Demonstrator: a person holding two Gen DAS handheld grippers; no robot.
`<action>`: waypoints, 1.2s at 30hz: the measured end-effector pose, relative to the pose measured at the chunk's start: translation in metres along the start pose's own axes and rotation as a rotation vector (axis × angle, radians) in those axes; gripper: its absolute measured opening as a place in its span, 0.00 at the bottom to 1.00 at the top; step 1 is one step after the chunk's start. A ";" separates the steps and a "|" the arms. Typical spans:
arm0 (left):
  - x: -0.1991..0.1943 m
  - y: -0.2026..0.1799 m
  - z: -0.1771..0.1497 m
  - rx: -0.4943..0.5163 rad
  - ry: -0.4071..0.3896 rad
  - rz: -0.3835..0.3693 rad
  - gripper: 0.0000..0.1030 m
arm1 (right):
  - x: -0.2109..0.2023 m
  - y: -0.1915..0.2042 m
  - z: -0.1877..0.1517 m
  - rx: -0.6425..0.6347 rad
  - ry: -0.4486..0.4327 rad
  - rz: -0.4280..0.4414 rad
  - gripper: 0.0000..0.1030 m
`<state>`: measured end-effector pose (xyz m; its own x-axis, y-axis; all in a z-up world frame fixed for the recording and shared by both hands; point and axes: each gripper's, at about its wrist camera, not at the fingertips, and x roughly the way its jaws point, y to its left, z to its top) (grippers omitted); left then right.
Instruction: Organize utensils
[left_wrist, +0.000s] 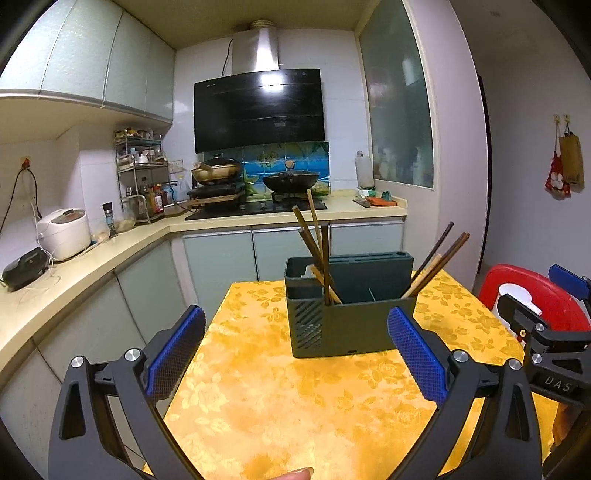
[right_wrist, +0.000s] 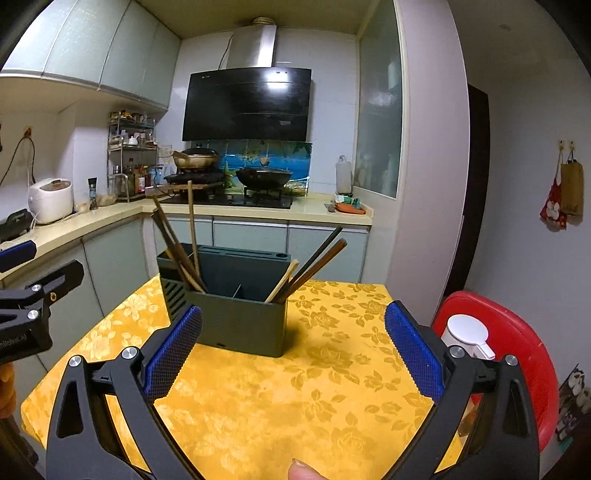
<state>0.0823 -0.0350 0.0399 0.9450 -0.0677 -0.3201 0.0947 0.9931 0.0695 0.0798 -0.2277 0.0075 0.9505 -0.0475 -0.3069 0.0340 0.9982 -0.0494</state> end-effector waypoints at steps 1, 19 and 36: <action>-0.001 0.001 -0.001 0.001 -0.001 0.001 0.93 | -0.002 0.000 -0.001 0.009 0.001 0.006 0.93; 0.007 0.005 -0.034 -0.018 0.023 -0.014 0.93 | -0.001 0.002 -0.018 0.050 0.024 0.033 0.93; 0.018 0.001 -0.047 -0.011 0.066 -0.022 0.93 | 0.009 0.008 -0.025 0.043 0.062 0.041 0.93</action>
<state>0.0849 -0.0309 -0.0105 0.9198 -0.0831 -0.3834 0.1113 0.9924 0.0521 0.0809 -0.2209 -0.0199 0.9305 -0.0079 -0.3663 0.0103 0.9999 0.0048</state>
